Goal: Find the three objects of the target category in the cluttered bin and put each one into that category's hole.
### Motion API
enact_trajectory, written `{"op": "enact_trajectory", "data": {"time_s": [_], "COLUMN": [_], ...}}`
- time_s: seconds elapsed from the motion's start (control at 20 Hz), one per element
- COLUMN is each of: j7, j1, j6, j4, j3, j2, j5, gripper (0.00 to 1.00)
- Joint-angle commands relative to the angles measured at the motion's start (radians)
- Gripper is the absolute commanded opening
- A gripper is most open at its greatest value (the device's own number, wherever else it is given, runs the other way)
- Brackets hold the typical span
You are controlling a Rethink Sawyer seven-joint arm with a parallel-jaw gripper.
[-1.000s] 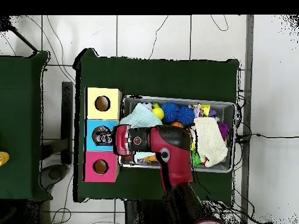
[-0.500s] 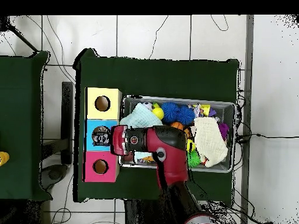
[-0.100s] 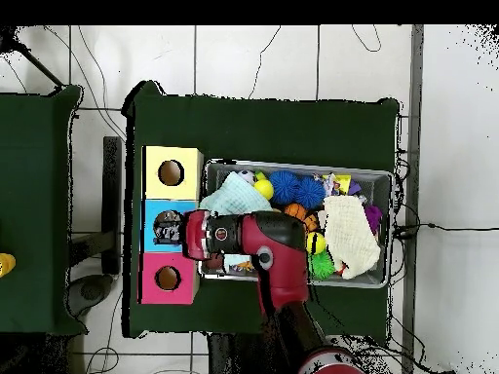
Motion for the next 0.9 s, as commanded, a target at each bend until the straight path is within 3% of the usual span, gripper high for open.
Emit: {"op": "enact_trajectory", "data": {"time_s": [0.05,0.9], "j7": [-0.175,-0.183], "j1": [0.01,0.059], "j6": [-0.123,-0.121], "j4": [-0.066,-0.068], "j3": [0.089,0.076], "j2": [0.044,0.041], "j5": [0.093,0.162], "gripper": [0.0,0.0]}}
